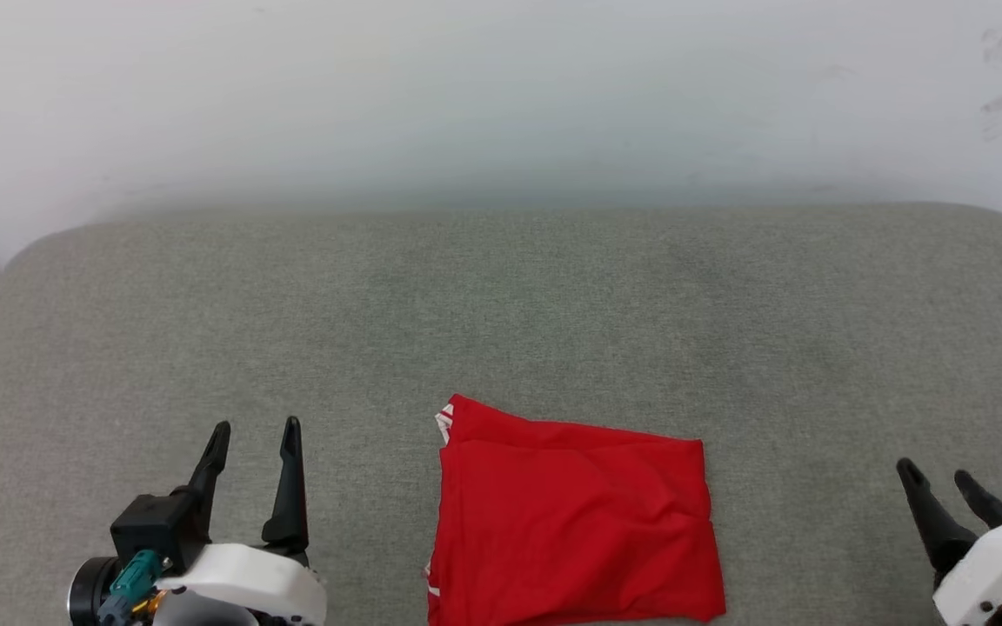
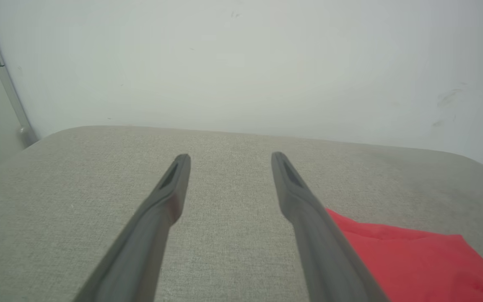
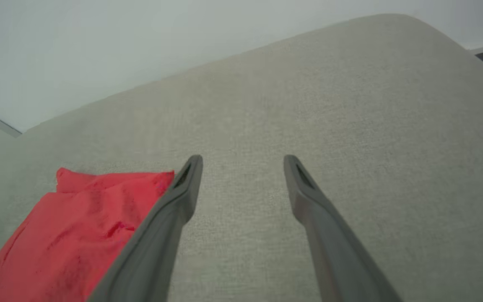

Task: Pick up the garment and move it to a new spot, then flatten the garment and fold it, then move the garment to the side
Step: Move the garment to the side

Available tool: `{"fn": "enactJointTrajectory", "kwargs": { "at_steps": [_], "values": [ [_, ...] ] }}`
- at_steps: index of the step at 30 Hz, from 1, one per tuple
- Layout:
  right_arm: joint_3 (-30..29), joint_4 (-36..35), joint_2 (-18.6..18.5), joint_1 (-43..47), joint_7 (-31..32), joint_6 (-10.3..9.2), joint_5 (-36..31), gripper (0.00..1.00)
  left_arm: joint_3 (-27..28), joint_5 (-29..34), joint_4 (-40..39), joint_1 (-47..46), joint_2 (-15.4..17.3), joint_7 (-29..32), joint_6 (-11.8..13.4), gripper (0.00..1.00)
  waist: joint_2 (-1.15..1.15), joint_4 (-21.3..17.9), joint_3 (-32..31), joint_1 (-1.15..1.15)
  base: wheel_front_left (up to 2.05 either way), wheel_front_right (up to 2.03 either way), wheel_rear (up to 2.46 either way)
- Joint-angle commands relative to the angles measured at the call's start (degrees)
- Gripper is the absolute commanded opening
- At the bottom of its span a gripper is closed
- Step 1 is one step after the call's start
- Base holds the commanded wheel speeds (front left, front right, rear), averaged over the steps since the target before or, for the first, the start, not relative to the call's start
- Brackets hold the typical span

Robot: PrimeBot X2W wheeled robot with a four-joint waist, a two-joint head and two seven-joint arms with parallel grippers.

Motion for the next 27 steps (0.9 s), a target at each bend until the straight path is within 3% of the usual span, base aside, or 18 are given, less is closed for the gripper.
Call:
{"fn": "enactJointTrajectory", "kwargs": {
  "at_steps": [1,4,7,13,23,25,26,27],
  "values": [
    [-0.70,1.56,-1.29,-1.38,4.23,0.00,1.40,1.00,0.19,0.43,-0.16,-1.24,-0.35,-0.29,-0.24,1.00,0.00,0.92,0.61,0.00,0.00,0.00,0.00],
    [-1.11,5.50,-3.35,-3.03,13.31,0.00,5.50,1.00,0.68,0.71,-0.47,-1.99,-1.08,-0.35,-0.60,1.00,0.00,2.16,1.59,0.00,0.00,0.00,0.00],
    [-1.38,8.63,-2.85,-4.67,20.11,0.00,9.37,1.00,0.98,1.32,-1.00,-2.93,-1.62,-0.41,-1.04,1.00,0.00,3.76,2.96,0.00,0.00,0.00,0.00],
    [-0.37,12.78,0.19,-7.62,25.75,0.00,15.61,1.00,1.76,2.59,-1.94,-4.87,-2.91,-0.44,-2.10,1.00,0.00,6.32,6.31,0.00,0.00,0.00,0.00],
    [4.90,23.98,3.21,-12.48,27.26,-0.06,27.37,1.00,4.35,4.87,-1.70,-7.43,-4.88,-0.41,-5.26,1.00,0.00,10.30,9.84,0.00,0.00,0.00,0.00],
    [5.55,25.77,3.43,-12.67,27.55,-0.06,28.89,0.25,5.05,5.22,-1.50,-6.99,-4.99,-0.41,-5.85,1.00,0.00,10.69,9.69,0.00,0.00,0.00,0.00],
    [5.97,26.31,3.29,-12.81,27.52,-0.06,29.34,0.00,5.28,5.37,-1.41,-6.79,-5.13,-0.41,-6.23,1.00,0.00,10.86,9.56,0.00,0.00,0.00,0.00],
    [6.50,26.61,3.04,-12.87,27.35,-0.06,29.72,0.00,5.58,5.54,-1.24,-6.57,-5.24,-0.41,-6.45,1.00,0.00,10.97,9.35,0.00,0.00,0.00,0.00]
  ]
}}
